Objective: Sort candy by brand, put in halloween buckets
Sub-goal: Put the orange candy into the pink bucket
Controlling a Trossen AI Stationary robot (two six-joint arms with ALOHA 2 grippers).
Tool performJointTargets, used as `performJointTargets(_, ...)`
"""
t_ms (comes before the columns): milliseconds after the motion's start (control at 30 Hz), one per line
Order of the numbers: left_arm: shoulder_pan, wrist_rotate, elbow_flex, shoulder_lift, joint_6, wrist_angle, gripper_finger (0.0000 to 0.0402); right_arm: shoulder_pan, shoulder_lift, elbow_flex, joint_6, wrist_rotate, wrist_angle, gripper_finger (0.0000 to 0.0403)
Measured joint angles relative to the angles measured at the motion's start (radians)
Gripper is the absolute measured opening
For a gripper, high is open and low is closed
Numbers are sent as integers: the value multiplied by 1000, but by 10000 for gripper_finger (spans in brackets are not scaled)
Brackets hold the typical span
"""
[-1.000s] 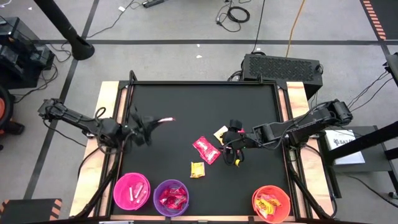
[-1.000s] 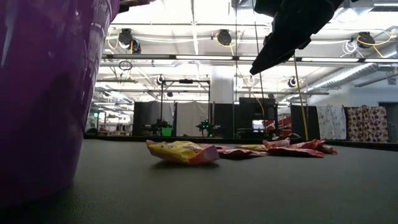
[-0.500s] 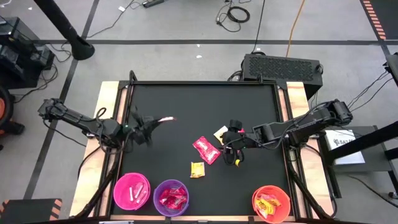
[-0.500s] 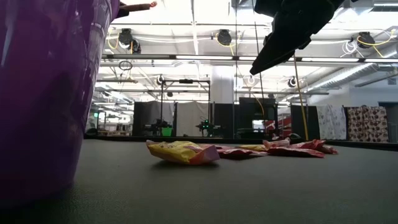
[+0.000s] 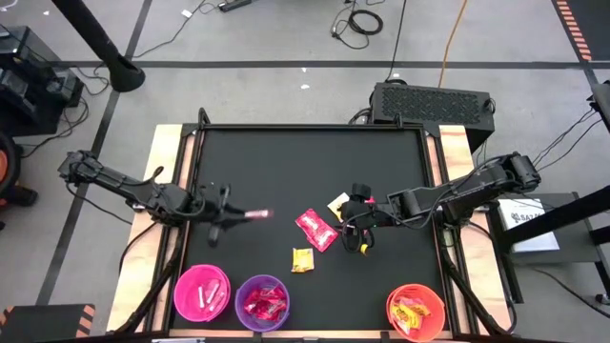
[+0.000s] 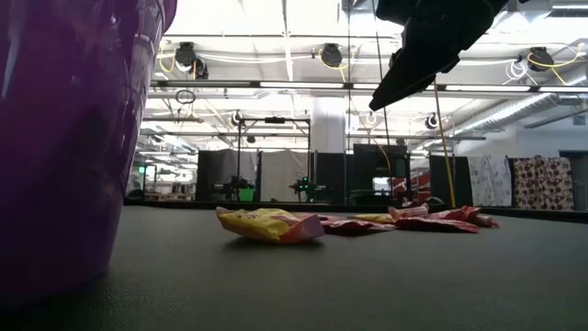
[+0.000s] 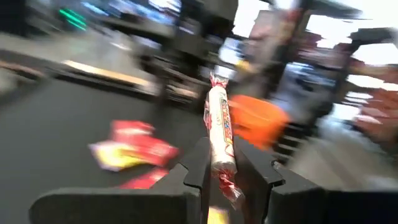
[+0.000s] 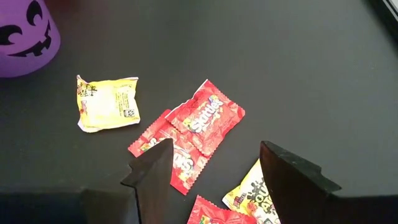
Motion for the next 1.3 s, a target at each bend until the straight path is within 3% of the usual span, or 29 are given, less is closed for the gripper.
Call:
performJointTargets(100, -6, 113, 73, 0, -89, -102, 59, 0, 0, 0, 0, 0, 0, 231)
performJointTargets(367, -114, 130, 301, 18, -284, -723, 59, 0, 0, 0, -1, 0, 0, 231)
performJointTargets(467, -163, 195, 361, 30, -399, -866, 59, 0, 0, 0, -1, 0, 0, 231)
performJointTargets(733, -324, 363, 422, 71, -779, -922, 59, 0, 0, 0, 3, 0, 0, 231)
performJointTargets(933, -443, 327, 422, 154, -1010, -923, 59, 0, 0, 0, -1, 0, 0, 231)
performJointTargets(1300, -558, 318, 431, 373, -1223, -912, 59, 0, 0, 0, -27, 0, 0, 231)
